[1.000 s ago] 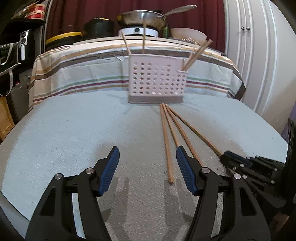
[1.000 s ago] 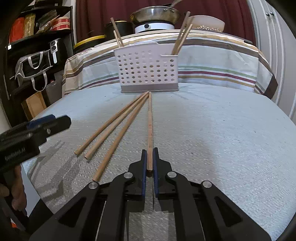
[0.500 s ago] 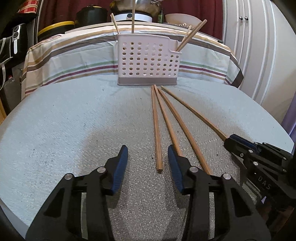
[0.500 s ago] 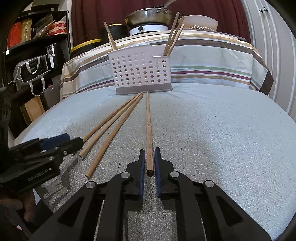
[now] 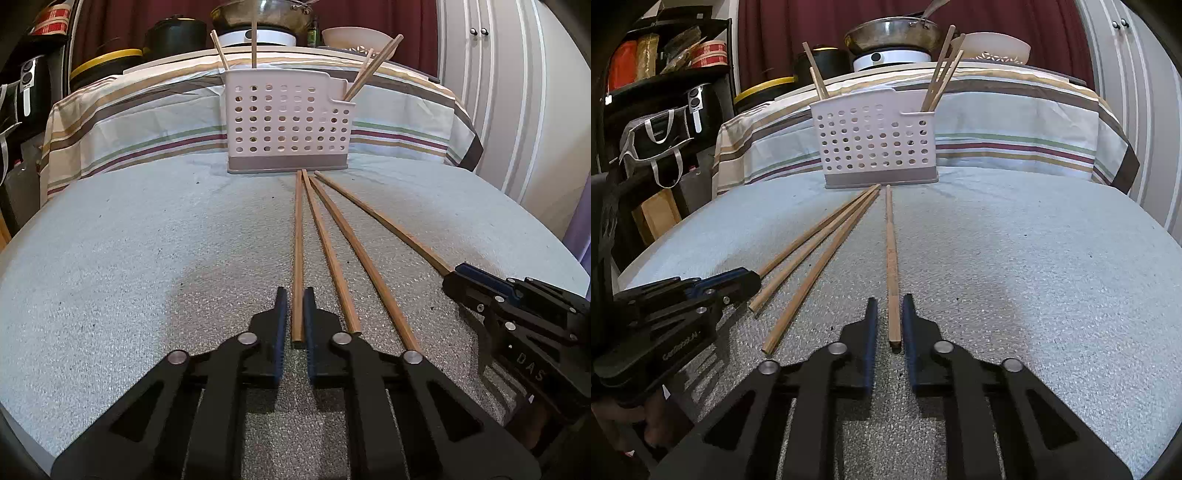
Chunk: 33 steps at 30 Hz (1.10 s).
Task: Organize utensils
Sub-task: 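Close the left tool on a chopstick while the right tool grasps another, then lift both chopsticks upright and carry them over the pink caddy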
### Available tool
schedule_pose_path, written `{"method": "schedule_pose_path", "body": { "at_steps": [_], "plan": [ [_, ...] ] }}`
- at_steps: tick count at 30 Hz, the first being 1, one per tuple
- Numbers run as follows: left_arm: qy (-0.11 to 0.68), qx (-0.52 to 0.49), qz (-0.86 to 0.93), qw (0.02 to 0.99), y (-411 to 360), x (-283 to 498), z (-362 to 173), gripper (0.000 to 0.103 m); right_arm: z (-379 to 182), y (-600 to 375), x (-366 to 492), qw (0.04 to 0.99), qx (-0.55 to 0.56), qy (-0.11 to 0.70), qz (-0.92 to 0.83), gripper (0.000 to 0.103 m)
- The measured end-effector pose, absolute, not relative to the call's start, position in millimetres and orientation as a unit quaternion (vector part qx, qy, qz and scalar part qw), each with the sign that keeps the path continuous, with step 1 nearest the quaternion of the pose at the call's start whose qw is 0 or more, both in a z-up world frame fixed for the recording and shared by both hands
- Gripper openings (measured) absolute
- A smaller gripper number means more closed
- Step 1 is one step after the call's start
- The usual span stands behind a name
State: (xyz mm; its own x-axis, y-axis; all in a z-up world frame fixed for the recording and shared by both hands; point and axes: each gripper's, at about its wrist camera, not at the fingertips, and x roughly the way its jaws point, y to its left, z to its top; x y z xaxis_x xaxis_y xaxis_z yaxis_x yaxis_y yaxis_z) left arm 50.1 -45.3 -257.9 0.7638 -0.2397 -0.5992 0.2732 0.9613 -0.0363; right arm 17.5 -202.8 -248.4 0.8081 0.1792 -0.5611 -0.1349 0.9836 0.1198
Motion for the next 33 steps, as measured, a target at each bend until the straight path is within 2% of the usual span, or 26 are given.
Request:
{"method": "schedule_pose_path", "body": {
  "at_steps": [14,33],
  "plan": [
    [0.274,0.009,-0.124,0.954,-29,41,-235,0.006,-220,-206,6,0.963,0.036,0.254,0.080,0.007],
    [0.175,-0.016,-0.108,0.978,-2,19,-152,0.006,-149,-217,-10,0.982,0.039,0.165,0.085,0.007]
  ]
}}
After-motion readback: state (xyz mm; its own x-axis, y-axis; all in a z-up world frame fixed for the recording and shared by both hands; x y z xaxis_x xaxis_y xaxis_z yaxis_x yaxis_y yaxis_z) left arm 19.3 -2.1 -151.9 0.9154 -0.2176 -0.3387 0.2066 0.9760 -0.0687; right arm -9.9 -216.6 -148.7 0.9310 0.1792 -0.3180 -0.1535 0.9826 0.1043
